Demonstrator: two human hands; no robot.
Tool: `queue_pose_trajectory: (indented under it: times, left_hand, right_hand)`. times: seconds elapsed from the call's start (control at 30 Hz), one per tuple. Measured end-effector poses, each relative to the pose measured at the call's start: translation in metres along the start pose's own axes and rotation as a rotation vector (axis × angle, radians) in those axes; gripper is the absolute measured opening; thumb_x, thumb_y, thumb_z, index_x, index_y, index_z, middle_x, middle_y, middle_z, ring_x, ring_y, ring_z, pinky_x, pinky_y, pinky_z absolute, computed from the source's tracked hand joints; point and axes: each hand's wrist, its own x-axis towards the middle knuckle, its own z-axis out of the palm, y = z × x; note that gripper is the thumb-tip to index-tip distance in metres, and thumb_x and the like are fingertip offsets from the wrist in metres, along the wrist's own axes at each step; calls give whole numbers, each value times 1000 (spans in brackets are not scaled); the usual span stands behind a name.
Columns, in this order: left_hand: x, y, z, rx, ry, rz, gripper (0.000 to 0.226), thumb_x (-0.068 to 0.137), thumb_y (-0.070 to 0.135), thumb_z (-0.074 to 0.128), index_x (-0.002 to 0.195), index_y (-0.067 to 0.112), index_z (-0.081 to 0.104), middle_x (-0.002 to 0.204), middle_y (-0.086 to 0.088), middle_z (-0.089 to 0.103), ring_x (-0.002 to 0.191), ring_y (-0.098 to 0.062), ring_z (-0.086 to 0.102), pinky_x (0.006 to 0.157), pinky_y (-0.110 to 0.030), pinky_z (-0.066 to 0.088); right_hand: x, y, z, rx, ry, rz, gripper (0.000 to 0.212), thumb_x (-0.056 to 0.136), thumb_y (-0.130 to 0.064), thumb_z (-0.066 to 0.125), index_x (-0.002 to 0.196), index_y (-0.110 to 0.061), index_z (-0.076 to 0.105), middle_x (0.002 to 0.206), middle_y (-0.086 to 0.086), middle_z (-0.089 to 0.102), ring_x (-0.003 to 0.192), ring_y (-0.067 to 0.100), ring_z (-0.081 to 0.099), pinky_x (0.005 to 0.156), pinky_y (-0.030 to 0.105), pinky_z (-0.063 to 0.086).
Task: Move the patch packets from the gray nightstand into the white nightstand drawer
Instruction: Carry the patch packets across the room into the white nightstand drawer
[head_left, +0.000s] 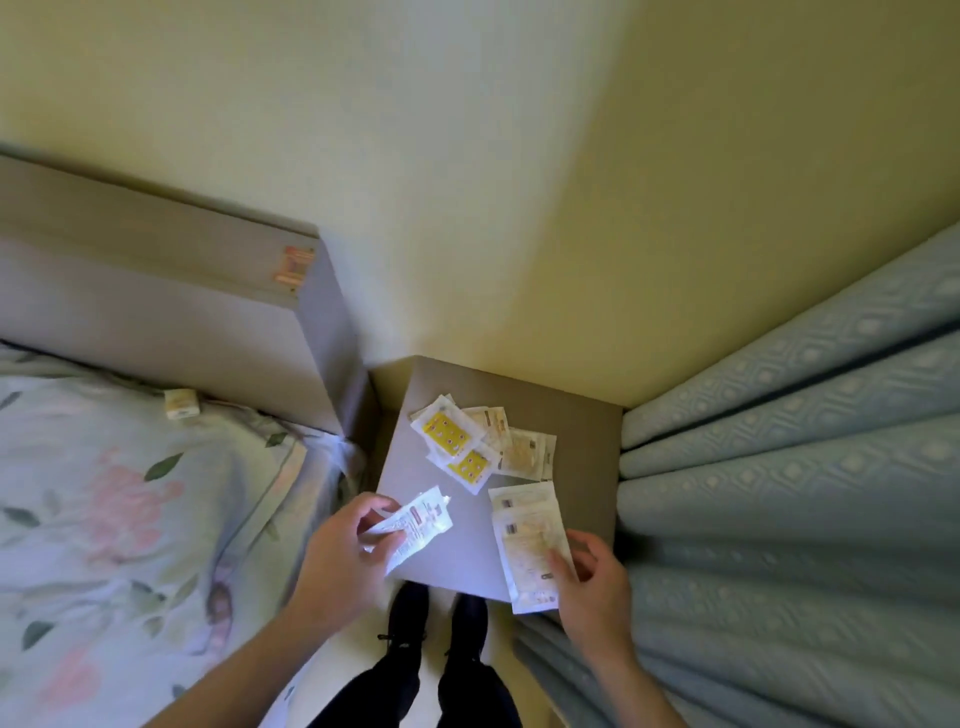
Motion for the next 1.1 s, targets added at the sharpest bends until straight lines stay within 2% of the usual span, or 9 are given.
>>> queue_pose_trajectory:
  times: [0.07,0.13,0.27,0.37,0.6,0.8,0.87,0.97,1.1]
  left_hand:
    - [-22,11,-14,-11,42,-40,25,83,15,76,90,37,66,91,30,69,78,0,68,72,-29,58]
    - [-42,15,-26,-44,68,-49,23,83,14,75,89,35,68,89,26,70,79,-2,68,73,-32,58]
    - [-75,25,-44,-65,84,-36,20,83,15,75,89,35,70,88,20,72,81,-4,67,71,-31,55]
    - [-100,35,-51,-74,122,-20,24,82,13,74,86,36,70,87,21,71,82,-1,66,69,-22,49]
    - [-193,49,-58,-123,316,-22,32,81,7,72,87,39,71,92,23,70,91,4,63,73,-16,47]
    - [-305,27,-73,-104,493,-130,33,80,11,79,89,43,71,81,19,70,79,1,66,70,-28,57]
    - [-341,18,-81,-103,560,-156,35,79,11,80,91,42,71,80,15,70,79,0,67,68,-23,56]
    - [-391,5,-90,-134,665,-176,34,80,6,81,94,36,74,78,12,70,77,2,65,62,-10,48]
    - [-463,-20,-104,-166,798,-224,41,77,-1,79,93,36,74,74,8,70,74,-2,65,61,-10,47]
  right_hand:
    - [-23,-10,-6,-13,-16,-1,25,91,0,70,93,-24,70,79,-17,77,75,-5,72,63,10,52]
    - [-44,-17,-12,-27,-56,-18,22,92,-2,70,92,-24,72,81,-18,77,74,-3,72,64,12,53]
    - [-70,-28,-25,-82,-100,-91,21,91,-6,70,91,-26,75,83,-14,78,78,5,74,74,29,60]
    - [-85,-35,-36,-94,-128,-179,20,91,-6,70,90,-26,75,84,-12,78,80,8,74,75,32,60]
    - [-117,-35,-49,-69,-253,-333,18,92,-7,70,91,-24,75,85,-12,78,80,8,74,75,32,60]
    - [-176,-24,-28,-43,-423,-418,18,92,-8,71,96,-25,75,87,-16,78,81,2,74,76,24,59]
    - [-203,-21,-22,-37,-490,-435,17,93,-7,71,97,-22,75,85,-14,78,79,1,73,72,21,59]
    - [-243,-18,-11,-55,-581,-496,17,92,-5,71,97,-21,75,86,-10,79,77,2,74,64,14,55]
    - [-300,-18,12,-97,-703,-572,17,92,-4,71,101,-18,74,86,-11,79,78,4,75,66,20,60]
